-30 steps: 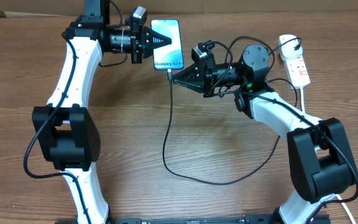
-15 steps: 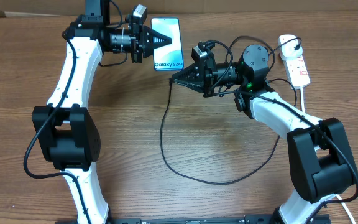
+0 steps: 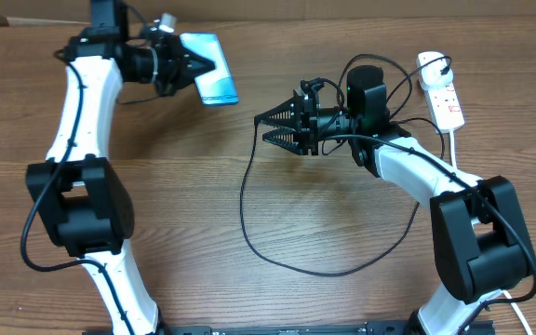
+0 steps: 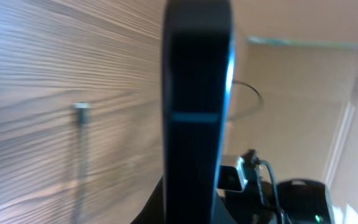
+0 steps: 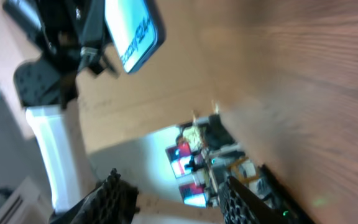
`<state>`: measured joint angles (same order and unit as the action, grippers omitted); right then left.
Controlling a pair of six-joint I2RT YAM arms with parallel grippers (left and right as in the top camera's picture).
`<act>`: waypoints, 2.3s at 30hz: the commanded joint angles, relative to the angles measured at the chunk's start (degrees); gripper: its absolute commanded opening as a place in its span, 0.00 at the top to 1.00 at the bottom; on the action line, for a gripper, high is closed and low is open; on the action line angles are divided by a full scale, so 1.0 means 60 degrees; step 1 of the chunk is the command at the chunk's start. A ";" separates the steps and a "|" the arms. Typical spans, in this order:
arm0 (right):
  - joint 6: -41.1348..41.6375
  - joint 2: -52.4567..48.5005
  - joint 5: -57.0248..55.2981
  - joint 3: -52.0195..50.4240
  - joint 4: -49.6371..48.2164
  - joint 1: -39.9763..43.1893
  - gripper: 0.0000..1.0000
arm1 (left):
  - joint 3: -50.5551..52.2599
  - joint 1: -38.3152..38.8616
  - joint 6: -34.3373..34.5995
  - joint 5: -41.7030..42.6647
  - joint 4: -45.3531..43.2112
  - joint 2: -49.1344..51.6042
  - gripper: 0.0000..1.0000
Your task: Plug charger to phone and switch on socket
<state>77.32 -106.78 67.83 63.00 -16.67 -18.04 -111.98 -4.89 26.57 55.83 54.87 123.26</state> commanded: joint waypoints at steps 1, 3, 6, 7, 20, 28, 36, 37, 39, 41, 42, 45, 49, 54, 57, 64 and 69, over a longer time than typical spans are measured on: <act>-0.2113 0.0026 -0.1759 0.0084 0.1016 0.0015 0.47 | -0.0095 -0.0317 -0.0776 -0.1286 0.0517 0.0000 0.96; -0.2477 0.0026 -0.2259 0.0087 0.1169 0.0007 0.45 | -0.0095 -0.0346 -0.1045 -0.1668 0.0710 0.0000 0.96; -0.3224 0.0026 -0.2892 0.0437 0.1898 0.0011 0.39 | -0.0095 -0.0346 -0.1082 -0.1945 0.0787 0.0000 0.96; -0.3563 0.0026 -0.3071 0.0688 0.2342 0.0007 0.37 | -0.0095 -0.0346 -0.1082 -0.1945 0.0787 0.0000 0.96; -0.7235 0.0022 -0.9799 0.5093 0.9632 -0.0368 0.24 | -0.0095 -0.0346 -0.1078 -0.1909 0.0816 0.0000 0.96; -0.7803 -0.0936 -0.8477 0.5610 0.9887 -0.0514 0.24 | -0.0095 -0.0342 -0.1075 -0.1872 0.0889 0.0000 0.96; -0.8641 -0.2299 -0.8513 0.6794 1.0134 -0.1016 0.17 | -0.0095 -0.0324 -0.1195 -0.1876 0.0969 0.0000 0.96; -0.8484 -0.2320 -0.9027 0.6772 1.0058 -0.1107 0.17 | -0.0095 -0.0313 -0.1330 -0.1887 0.1013 0.0000 0.96; -0.8102 -0.2386 -0.9635 0.6743 0.9876 -0.1260 0.19 | -0.0095 -0.0313 -0.1599 -0.2069 0.1115 0.0000 0.96; -0.8054 -0.2492 -0.9599 0.6743 0.9646 -0.1395 0.25 | -0.0095 -0.0313 -0.1603 -0.2448 0.1177 0.0000 0.96; -0.7941 -0.2597 -0.9599 0.6743 0.9548 -0.1475 0.29 | -0.0095 -0.0313 -0.1603 -0.2623 0.1180 0.0000 0.96; -0.7843 -0.2892 -0.9643 0.6743 0.9220 -0.1781 0.38 | -0.0095 -0.0317 -0.1606 -0.2667 0.1177 0.0000 0.96; -0.7573 -0.3366 -1.0477 0.6743 0.9103 -0.2087 0.39 | -0.0095 -0.0317 -0.1617 -0.2667 0.1282 0.0000 0.96; -0.7479 -0.3883 -1.0550 0.6743 0.8783 -0.2124 0.45 | -0.0095 -0.0317 -0.1647 -0.2663 0.1319 0.0000 0.96; -0.7344 -0.4171 -1.0531 0.6743 0.8666 -0.2116 0.51 | -0.0095 -0.0317 -0.1647 -0.2663 0.1319 0.0000 0.96; -0.7344 -0.4229 -1.0510 0.6743 0.8531 -0.2138 0.60 | -0.0095 -0.0317 -0.1647 -0.2663 0.1311 0.0000 0.96; -0.7340 -0.4320 -1.0510 0.6743 0.8495 -0.2167 0.62 | -0.0095 -0.0317 -0.1643 -0.2659 0.1311 0.0000 0.96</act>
<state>33.01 -131.79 5.54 102.43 34.61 -31.05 -111.98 -7.11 17.91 38.72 62.83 123.24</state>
